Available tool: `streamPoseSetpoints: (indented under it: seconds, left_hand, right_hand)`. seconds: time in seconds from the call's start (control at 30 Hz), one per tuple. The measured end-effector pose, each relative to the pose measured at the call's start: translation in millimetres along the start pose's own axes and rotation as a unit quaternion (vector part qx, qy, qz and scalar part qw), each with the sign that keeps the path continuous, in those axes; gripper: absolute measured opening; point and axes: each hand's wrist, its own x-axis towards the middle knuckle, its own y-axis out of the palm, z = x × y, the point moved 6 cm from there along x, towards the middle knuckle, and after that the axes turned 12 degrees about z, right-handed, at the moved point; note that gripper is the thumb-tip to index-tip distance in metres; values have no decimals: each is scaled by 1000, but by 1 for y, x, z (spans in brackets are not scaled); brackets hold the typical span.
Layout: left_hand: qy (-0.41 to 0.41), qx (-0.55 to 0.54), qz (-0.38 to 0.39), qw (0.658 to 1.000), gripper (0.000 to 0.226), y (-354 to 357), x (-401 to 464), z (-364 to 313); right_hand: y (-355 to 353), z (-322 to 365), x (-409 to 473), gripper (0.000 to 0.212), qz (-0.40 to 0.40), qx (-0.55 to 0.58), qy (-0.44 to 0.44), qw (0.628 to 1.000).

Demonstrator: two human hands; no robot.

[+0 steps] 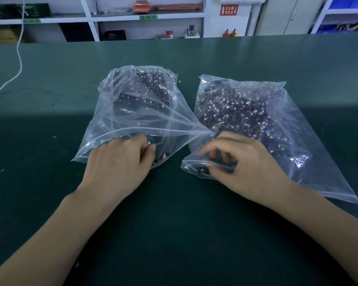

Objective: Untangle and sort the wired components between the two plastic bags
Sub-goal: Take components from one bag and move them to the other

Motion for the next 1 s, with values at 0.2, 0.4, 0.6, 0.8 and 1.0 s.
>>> streamPoseSetpoints:
  seconds: [0.2, 0.4, 0.6, 0.8, 1.0]
  left_hand:
    - [-46, 33, 48, 997, 49, 4, 5, 16]
    - [-39, 45, 62, 996, 42, 6, 6, 20]
    - [2, 9, 31, 999, 26, 3, 3, 13]
    - [28, -5, 6, 1000, 14, 0, 1, 5]
    - [16, -1, -1, 1000, 12, -1, 2, 8]
  right_hand:
    - [1, -1, 0, 29, 1, 1, 0, 1000]
    - [1, -1, 0, 29, 0, -5, 1, 1000]
    - [1, 2, -2, 24, 2, -8, -1, 1000]
    - [3, 6, -1, 30, 9, -10, -4, 1000]
    - [2, 7, -2, 36, 8, -9, -3, 1000]
